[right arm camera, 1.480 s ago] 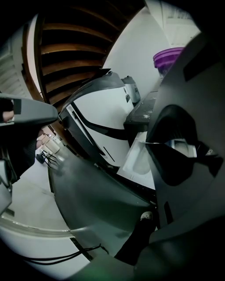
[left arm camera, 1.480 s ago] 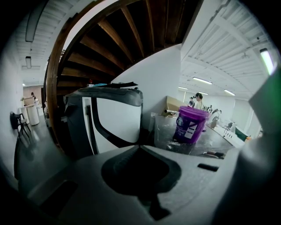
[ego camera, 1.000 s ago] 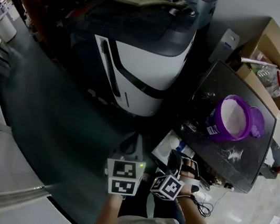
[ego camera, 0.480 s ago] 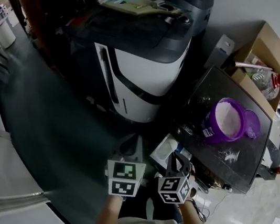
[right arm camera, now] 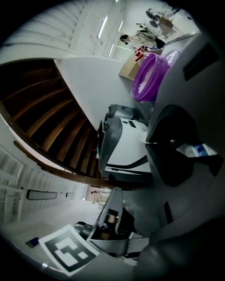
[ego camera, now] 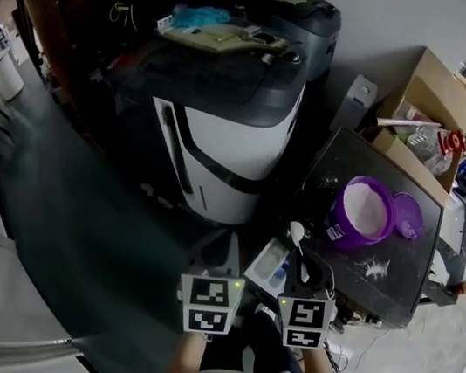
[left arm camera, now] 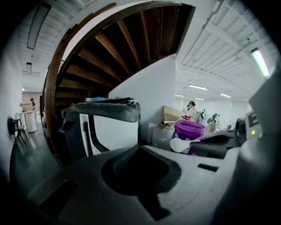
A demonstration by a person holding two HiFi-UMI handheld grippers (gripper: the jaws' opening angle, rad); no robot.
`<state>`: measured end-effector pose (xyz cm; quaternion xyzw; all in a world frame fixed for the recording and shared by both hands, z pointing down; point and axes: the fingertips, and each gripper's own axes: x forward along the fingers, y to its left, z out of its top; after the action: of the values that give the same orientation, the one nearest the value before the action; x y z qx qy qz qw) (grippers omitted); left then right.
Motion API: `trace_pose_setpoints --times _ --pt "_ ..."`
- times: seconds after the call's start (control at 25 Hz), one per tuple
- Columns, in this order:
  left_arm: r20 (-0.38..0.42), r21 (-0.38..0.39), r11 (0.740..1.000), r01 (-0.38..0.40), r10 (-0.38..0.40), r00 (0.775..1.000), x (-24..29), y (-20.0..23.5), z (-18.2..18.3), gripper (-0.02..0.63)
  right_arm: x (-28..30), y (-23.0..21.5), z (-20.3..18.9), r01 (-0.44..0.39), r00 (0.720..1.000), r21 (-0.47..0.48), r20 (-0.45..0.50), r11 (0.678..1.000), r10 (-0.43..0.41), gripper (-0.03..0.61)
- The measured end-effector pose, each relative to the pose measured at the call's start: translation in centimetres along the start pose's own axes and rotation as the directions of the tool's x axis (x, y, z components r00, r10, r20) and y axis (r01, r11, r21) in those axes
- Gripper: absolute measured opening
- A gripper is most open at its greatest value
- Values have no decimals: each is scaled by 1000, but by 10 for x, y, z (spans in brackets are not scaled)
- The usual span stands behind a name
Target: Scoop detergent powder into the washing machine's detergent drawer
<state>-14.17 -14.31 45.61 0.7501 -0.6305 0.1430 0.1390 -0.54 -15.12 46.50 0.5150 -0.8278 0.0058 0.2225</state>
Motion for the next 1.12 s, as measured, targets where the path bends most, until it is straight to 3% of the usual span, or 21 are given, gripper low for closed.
trace_pose_setpoints --times 0.24,0.56,1.12 --pt "55 26 1000 -4 3 998 -2 0 32 2 -9 -24 42 30 995 61 89 998 -35 18" --pt "139 59 998 -18 10 990 -3 -2 75 2 -11 -46 79 76 980 59 179 995 -86 18" --pt "231 89 994 -61 39 972 -9 -9 124 2 -25 -85 127 75 949 130 296 989 -111 18"
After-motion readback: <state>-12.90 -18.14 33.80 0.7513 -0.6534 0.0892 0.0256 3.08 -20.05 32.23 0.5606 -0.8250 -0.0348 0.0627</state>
